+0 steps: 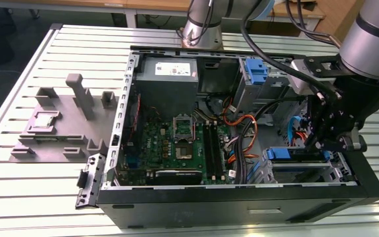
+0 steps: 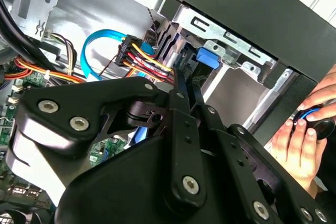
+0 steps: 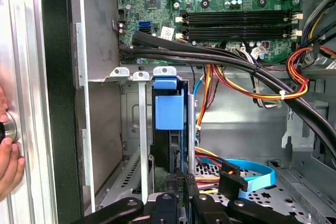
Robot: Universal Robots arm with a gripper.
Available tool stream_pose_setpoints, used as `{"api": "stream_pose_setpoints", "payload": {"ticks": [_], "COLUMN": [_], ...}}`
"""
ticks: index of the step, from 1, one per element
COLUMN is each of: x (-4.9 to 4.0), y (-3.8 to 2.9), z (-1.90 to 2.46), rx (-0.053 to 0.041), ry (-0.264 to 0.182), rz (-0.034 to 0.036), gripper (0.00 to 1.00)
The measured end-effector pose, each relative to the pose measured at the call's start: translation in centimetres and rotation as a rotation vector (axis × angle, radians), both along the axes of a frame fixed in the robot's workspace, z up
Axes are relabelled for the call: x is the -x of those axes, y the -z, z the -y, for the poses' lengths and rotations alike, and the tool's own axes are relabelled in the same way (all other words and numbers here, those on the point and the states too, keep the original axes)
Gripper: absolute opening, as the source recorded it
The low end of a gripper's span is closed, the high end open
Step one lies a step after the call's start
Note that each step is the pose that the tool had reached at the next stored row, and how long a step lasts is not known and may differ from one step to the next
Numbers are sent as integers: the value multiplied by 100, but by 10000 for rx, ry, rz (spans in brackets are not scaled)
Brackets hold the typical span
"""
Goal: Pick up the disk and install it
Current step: 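Insert the first disk wire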
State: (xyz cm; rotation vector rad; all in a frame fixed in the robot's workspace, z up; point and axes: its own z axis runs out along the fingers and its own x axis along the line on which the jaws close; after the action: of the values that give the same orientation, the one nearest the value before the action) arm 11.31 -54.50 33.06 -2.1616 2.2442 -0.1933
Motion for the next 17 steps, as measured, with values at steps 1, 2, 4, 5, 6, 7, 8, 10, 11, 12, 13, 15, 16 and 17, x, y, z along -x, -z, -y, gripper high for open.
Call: {"api": "stream_pose_setpoints", "payload": {"ticks": [1,2,4,5,6,7,8,10,11,12,13,15,16,17], "x": [0,0,0,0,0,0,0,0,0,0,0,0,0,0], "y": [3,7,15,19,25,31,36,43,44,45,47,47,47,48], "z": [0,1,4,5,7,9,10,13,13,13,13,13,14,13], "rx": [0,-2,-4,-8,-19,-33,-42,-48,-50,-52,-55,-55,-56,-60], "ry": [0,0,0,0,0,0,0,1,1,0,0,1,1,1], "rz": [0,0,0,0,0,0,0,0,0,0,0,0,0,-1], "gripper": [17,17,17,17,17,17,17,17,17,17,17,17,17,17]}}
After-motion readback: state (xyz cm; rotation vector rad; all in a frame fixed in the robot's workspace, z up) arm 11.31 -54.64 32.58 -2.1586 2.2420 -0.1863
